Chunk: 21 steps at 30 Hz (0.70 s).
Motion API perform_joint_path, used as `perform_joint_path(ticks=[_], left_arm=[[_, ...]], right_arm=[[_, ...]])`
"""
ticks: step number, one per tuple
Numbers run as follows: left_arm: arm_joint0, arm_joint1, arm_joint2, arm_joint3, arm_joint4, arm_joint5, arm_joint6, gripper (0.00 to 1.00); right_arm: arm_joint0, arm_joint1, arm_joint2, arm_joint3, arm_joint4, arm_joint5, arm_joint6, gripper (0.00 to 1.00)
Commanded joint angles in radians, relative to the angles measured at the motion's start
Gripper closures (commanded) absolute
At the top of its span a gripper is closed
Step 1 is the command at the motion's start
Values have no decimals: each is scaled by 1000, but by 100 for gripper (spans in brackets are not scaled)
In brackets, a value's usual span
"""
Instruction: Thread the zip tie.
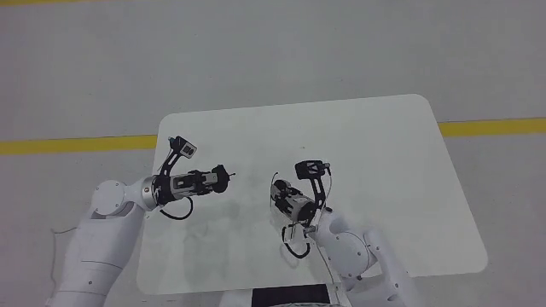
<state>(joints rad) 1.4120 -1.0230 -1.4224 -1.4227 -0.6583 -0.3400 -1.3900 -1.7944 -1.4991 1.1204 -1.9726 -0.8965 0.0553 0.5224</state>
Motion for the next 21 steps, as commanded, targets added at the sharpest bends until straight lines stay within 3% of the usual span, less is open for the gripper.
perform_joint_path(ticks=[1,7,14,21], left_arm=[[0,0,0,0,0,0,0,100],[0,0,0,0,0,0,0,100],[0,0,0,0,0,0,0,100],[0,0,0,0,0,0,0,100]], right_arm=[[-10,-1,-23,2,13,-17,-96,100],[-22,-3,-83,10,18,-49,-269,100],[-13,19,-118,42,15,-119,-463,100],[-13,20,-120,42,15,-118,-467,100]])
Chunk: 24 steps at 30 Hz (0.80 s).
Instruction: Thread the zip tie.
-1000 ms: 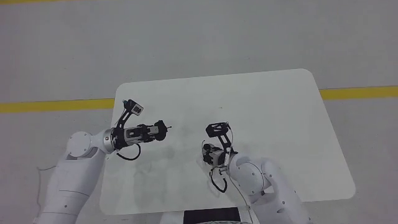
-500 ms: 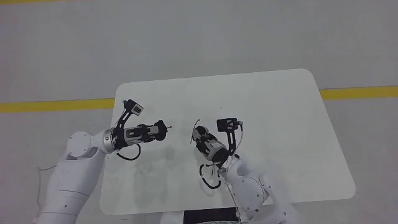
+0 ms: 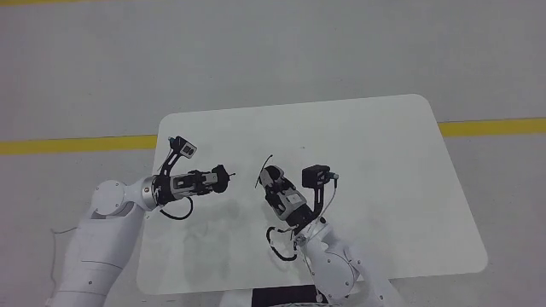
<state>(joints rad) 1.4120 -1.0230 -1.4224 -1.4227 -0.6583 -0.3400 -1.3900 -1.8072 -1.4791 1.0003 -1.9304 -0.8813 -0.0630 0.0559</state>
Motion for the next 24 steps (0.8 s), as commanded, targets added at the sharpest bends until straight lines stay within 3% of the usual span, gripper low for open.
perform_joint_path(ticks=[1,6,11,17,24], left_arm=[[0,0,0,0,0,0,0,100],[0,0,0,0,0,0,0,100],[0,0,0,0,0,0,0,100],[0,0,0,0,0,0,0,100],[0,0,0,0,0,0,0,100]], right_arm=[[0,0,0,0,0,0,0,100],[5,1,2,3,11,-8,-15,100],[7,14,-23,43,-14,-79,-181,100],[38,33,-71,87,-2,-111,-316,100],[120,43,-159,142,-6,-50,-407,100]])
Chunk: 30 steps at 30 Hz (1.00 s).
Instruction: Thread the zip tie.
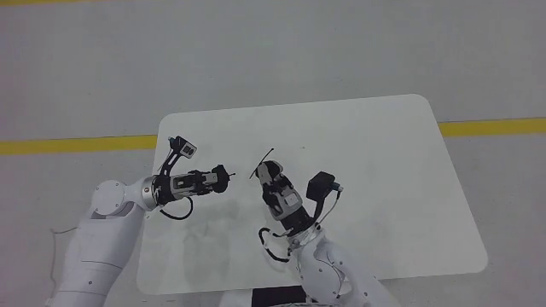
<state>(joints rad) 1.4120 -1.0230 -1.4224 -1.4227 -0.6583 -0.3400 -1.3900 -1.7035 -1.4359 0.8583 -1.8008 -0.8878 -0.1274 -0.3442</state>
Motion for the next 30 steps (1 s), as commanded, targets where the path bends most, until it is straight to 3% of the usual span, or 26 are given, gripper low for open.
perform_joint_path(ticks=[1,30], left_arm=[[0,0,0,0,0,0,0,100],[0,0,0,0,0,0,0,100]], right_arm=[[28,-1,-28,22,4,23,-10,100],[39,0,-41,31,0,31,-6,100]])
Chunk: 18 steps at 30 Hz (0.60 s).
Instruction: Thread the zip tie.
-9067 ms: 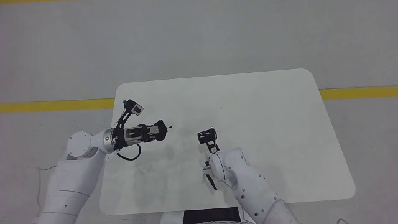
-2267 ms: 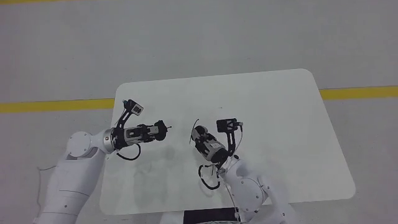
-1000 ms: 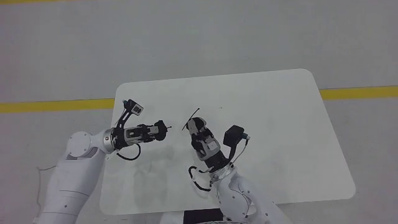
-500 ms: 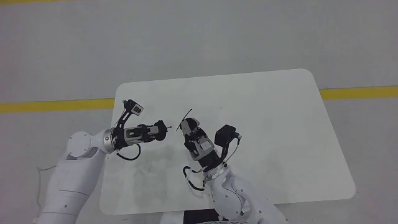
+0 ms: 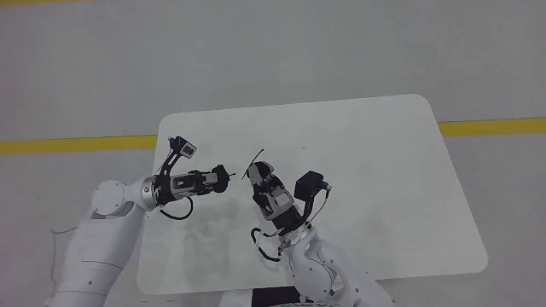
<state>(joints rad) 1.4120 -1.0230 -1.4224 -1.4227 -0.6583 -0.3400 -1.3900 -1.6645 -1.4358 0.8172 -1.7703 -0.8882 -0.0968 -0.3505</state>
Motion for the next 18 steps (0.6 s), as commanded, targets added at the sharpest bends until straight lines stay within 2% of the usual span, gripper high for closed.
perform_joint_path(ticks=[1,4,18], left_arm=[[0,0,0,0,0,0,0,100],[0,0,0,0,0,0,0,100],[0,0,0,0,0,0,0,100]], right_arm=[[0,0,0,0,0,0,0,100],[11,-3,-1,4,-7,19,-30,100],[96,-34,-79,104,18,107,-197,100]])
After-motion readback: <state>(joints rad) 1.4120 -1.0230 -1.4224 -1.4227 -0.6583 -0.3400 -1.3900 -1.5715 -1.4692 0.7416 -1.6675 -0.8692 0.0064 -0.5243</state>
